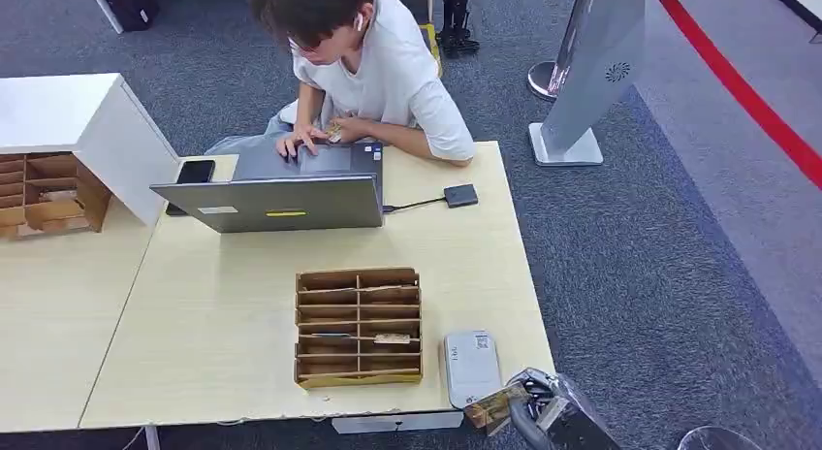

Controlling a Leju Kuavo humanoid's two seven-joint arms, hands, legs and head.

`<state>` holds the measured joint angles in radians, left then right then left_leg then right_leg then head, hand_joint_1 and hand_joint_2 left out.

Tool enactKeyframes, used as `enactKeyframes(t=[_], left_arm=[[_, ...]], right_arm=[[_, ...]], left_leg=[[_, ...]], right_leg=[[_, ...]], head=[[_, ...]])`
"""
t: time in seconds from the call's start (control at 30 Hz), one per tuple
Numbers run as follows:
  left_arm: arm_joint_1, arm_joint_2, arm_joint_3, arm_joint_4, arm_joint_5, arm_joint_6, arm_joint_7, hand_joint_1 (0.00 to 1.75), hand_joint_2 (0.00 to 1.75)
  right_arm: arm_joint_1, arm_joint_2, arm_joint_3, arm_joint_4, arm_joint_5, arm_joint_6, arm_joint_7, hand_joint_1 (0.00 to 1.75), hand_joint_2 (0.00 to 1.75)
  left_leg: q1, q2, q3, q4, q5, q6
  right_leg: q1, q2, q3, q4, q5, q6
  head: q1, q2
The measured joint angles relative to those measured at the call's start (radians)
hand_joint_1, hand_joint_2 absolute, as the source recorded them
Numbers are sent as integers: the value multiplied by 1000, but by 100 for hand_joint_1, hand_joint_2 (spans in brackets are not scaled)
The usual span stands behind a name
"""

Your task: Pass the card to the sensor for recognition and then transmit it.

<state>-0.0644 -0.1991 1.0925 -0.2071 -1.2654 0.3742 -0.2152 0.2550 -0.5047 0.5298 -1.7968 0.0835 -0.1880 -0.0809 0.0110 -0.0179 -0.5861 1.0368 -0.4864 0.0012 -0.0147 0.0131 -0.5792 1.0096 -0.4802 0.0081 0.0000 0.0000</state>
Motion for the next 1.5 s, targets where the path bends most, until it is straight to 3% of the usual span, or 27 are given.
enactKeyframes(t=[0.17, 0.33, 0.73, 1.2, 1.5], left_arm=[[0, 0, 0, 0, 0, 0, 0, 0, 0], [-1, 0, 0, 0, -7, -1, 0, 0, 0], [-2, 0, 0, 0, 5, 0, 6, 0, 0], [-2, 0, 0, 0, 0, 3, 16, 0, 0], [-2, -3, 0, 0, -17, 0, 12, 0, 0]], right_arm=[[-13, -4, 13, 18, 53, -34, 57, 175, 175], [-56, -4, 23, 52, 94, -8, 103, 175, 175], [-139, 15, 36, 134, 126, 76, 117, 175, 175], [-178, 54, 32, 179, 129, 109, 124, 175, 175], [-231, 106, 21, 235, 161, 132, 170, 175, 175]], left_leg=[[0, 0, 0, 0, 0, 0], [0, 0, 0, 0, 0, 0], [0, 0, 0, 0, 0, 0], [0, 0, 0, 0, 0, 0], [0, 0, 0, 0, 1, 0]], right_leg=[[0, 0, 0, 0, 0, 0], [0, 0, 0, 0, 0, 0], [0, 0, 0, 0, 0, 0], [0, 0, 0, 0, 0, 0], [0, 0, 0, 0, 0, 0]], head=[[0, 0], [0, 0], [0, 0], [0, 0], [0, 0]])
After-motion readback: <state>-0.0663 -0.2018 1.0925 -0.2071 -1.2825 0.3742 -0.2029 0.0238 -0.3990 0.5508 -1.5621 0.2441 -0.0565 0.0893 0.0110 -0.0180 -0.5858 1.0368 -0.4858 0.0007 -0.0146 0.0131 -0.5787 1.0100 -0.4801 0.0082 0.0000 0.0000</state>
